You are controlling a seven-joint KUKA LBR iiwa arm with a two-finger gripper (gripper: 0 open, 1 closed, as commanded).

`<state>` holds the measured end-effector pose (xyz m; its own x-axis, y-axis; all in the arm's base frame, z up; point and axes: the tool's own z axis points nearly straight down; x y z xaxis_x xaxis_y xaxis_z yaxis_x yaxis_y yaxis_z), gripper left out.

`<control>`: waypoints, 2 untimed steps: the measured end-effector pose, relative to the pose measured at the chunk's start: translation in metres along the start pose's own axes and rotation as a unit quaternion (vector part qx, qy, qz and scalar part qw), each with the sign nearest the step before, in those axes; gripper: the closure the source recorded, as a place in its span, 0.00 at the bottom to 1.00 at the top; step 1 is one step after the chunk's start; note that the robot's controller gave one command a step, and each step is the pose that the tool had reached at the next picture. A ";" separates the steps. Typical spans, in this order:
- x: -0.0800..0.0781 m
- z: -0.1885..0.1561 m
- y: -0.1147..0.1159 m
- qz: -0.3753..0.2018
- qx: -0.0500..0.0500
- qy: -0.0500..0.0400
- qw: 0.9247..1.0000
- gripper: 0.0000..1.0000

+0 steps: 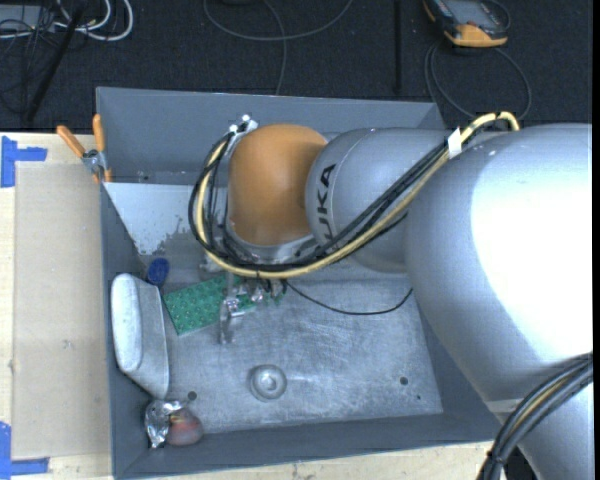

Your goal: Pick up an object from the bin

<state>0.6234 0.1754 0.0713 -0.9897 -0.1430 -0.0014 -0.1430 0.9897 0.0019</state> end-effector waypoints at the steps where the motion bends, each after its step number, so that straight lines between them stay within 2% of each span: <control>1: 0.000 -0.001 0.000 0.001 0.000 0.001 1.000 0.00; 2: -0.002 -0.003 0.000 0.001 0.000 -0.001 1.000 1.00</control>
Offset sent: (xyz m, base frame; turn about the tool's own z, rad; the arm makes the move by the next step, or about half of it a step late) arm 0.0000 0.0000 0.0000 0.0000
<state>0.6251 0.1761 0.0747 -0.9901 -0.1406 -0.0027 -0.1406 0.9901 0.0027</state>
